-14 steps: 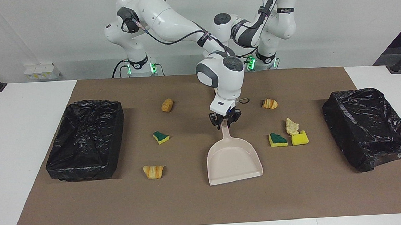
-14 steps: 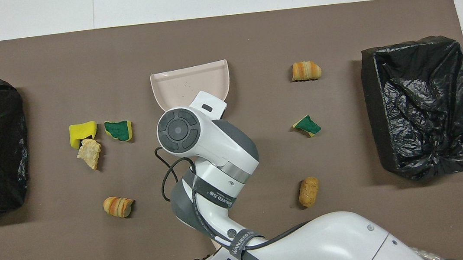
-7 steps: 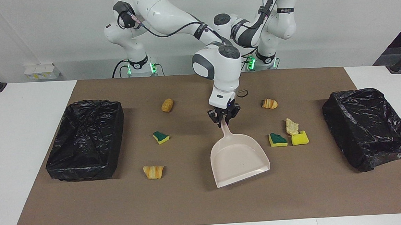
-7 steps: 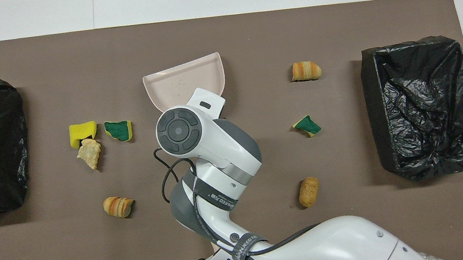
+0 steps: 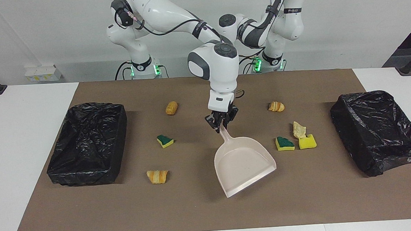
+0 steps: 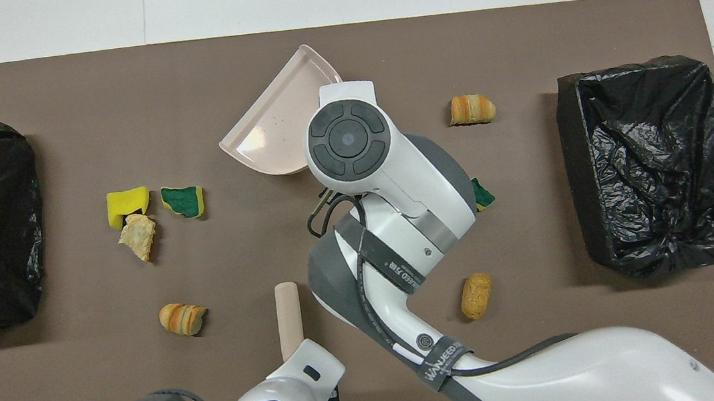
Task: Sweep and dump trash in bin
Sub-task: 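Grasp the dustpan with the right gripper while the left gripper reaches the brush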
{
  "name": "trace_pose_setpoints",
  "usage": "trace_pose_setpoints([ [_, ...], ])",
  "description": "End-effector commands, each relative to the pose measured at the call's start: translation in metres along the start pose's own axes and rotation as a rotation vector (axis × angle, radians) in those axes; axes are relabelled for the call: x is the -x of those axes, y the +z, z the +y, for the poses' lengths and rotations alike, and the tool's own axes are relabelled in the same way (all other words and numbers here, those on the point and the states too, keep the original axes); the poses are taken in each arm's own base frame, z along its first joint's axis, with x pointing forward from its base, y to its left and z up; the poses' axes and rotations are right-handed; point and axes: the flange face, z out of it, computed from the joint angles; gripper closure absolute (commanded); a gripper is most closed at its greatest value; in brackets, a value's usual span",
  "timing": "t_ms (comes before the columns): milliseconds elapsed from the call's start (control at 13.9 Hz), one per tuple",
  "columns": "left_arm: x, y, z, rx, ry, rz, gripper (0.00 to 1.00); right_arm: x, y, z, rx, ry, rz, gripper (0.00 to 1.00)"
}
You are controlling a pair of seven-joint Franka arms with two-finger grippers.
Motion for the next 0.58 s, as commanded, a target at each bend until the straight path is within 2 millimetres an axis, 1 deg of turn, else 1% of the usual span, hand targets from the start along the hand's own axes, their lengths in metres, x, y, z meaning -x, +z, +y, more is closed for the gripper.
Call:
trace_pose_setpoints([
  [0,-0.044,-0.040,-0.046,0.029,-0.014,0.011,1.00,0.020,-0.003,-0.005,-0.042,-0.137,-0.030,1.00],
  [144,-0.083,-0.064,-0.080,0.020,0.037,-0.002,1.00,0.030,0.001,-0.010,-0.046,-0.269,-0.050,1.00],
  [216,-0.104,-0.070,-0.103,0.023,0.057,0.001,1.00,0.035,0.004,-0.013,-0.051,-0.346,-0.061,1.00],
  [289,-0.122,-0.072,-0.124,0.023,0.092,0.014,1.00,0.041,0.008,-0.011,-0.055,-0.420,-0.071,1.00],
  [361,-0.137,-0.071,-0.140,0.009,0.140,0.029,1.00,0.047,0.015,-0.004,-0.058,-0.492,-0.077,1.00],
  [505,-0.175,-0.079,-0.181,0.001,0.180,0.052,1.00,0.053,0.020,0.006,-0.065,-0.640,-0.080,1.00],
])
